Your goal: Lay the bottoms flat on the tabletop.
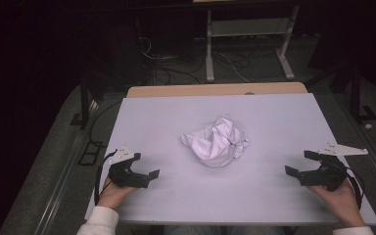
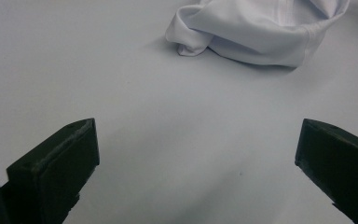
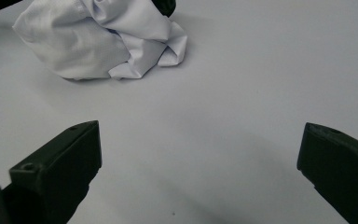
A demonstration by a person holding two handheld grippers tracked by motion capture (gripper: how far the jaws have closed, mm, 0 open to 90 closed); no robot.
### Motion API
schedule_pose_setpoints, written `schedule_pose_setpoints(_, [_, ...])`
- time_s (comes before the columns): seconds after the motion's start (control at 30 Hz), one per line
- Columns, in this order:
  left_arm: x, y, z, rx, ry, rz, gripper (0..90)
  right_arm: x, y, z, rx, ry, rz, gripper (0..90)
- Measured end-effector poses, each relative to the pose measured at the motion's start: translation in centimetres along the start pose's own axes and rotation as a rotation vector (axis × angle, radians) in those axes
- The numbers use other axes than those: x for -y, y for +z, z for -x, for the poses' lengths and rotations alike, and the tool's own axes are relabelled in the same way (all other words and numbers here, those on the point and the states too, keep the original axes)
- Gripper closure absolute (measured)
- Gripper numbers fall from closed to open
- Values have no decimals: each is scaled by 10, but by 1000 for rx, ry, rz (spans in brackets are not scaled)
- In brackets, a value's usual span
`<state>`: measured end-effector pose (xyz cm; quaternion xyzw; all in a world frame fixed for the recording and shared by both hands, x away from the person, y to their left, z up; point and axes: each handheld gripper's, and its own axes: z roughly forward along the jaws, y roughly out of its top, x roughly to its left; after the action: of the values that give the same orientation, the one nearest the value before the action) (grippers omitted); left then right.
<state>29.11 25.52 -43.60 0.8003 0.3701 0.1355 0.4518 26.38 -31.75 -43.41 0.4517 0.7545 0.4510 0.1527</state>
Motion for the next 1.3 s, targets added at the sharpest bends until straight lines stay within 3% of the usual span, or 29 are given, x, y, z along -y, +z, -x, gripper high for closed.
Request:
schedule_pose_setpoints(0.8, [-6,0,3,-1,-1,3,0,-7,1,-1,-7,5,-1,0])
schedule_pose_setpoints(1.03, [-20,6,9,3,18,-12,0,-22,-1,-5,13,-8,-16,0])
schedule_pose_setpoints(1.3, [-35,12,9,16,29,-11,0,-36,1,-1,2,-8,-15,0])
